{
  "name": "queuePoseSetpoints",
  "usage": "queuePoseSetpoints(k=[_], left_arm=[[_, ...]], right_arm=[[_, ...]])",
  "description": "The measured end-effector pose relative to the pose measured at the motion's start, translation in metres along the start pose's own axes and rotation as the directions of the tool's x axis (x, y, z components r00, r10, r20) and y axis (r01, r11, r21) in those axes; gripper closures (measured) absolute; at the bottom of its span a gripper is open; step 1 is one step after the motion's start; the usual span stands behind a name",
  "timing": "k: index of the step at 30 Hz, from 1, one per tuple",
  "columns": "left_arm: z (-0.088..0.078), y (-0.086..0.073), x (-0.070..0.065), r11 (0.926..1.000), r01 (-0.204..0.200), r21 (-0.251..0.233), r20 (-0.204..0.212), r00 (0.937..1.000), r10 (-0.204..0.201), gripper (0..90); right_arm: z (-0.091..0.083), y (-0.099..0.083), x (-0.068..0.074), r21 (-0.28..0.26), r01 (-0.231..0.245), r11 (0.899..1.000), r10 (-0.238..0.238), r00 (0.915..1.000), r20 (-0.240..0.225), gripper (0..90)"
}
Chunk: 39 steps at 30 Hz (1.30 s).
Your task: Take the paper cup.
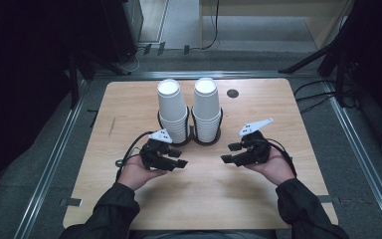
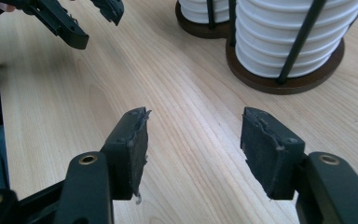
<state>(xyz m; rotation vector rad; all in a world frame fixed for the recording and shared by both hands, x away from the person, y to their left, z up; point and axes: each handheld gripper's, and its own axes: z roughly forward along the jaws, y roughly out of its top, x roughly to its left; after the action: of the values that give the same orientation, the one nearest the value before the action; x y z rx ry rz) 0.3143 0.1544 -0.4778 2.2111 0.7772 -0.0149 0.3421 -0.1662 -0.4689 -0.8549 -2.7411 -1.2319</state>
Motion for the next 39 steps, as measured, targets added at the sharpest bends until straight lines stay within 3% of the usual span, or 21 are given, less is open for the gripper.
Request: queuePoseSetpoints(k=[2,3,9,11,19,23,27,30,34,39], left_arm=[[0.0,0.002,0.0,0.9994,0.034,-0.011,0.017,0.9993,-0.033,56.8],[0.001,0.002,0.0,0.999,0.042,-0.018,0.042,0.9983,-0.042,63.7],[0.004,0.008,-0.002,0.9979,0.059,-0.028,0.058,0.9967,-0.057,80.3],[0.006,0.009,-0.003,0.9986,0.049,-0.02,0.052,0.9975,-0.048,81.2],[0.013,0.014,-0.001,0.9966,0.076,-0.031,0.046,0.9962,-0.074,83.6],[0.016,0.019,-0.003,0.9977,0.06,-0.031,0.027,0.9979,-0.06,85.5],[0.016,0.027,-0.002,0.9939,0.097,-0.054,0.041,0.9947,-0.094,86.8],[0.017,0.033,-0.002,0.9906,0.115,-0.074,0.047,0.9927,-0.111,89.4],[0.016,0.042,-0.002,0.9914,0.109,-0.073,0.03,0.9938,-0.107,89.9],[0.011,0.054,0.0,0.9885,0.124,-0.087,0.025,0.9922,-0.122,90.0]], right_arm=[[-0.002,0.001,-0.001,0.001,0.005,1.0,-0.005,1.0,0.004,40.7],[-0.004,0.002,-0.001,-0.002,0.006,1.0,-0.006,1.0,0.008,39.9],[-0.012,0.008,-0.002,-0.006,0.028,1.0,-0.028,0.9992,0.029,36.3],[-0.014,0.009,-0.004,0.002,0.037,0.999,-0.037,0.9987,0.035,35.8],[-0.018,0.011,-0.009,-0.014,0.024,1.0,-0.024,0.9993,0.029,35.1],[-0.018,0.011,-0.008,-0.023,0.03,0.999,-0.029,0.9992,0.029,34.4],[-0.016,0.016,-0.006,-0.013,0.037,0.999,-0.036,0.9992,0.018,34.5],[-0.02,0.025,-0.005,-0.016,0.067,0.998,-0.067,0.9976,0.02,35.9],[-0.033,0.043,-0.01,-0.027,0.074,0.997,-0.074,0.997,0.022,35.2],[-0.05,0.07,-0.018,-0.008,0.095,0.995,-0.094,0.9938,0.059,32.7]])
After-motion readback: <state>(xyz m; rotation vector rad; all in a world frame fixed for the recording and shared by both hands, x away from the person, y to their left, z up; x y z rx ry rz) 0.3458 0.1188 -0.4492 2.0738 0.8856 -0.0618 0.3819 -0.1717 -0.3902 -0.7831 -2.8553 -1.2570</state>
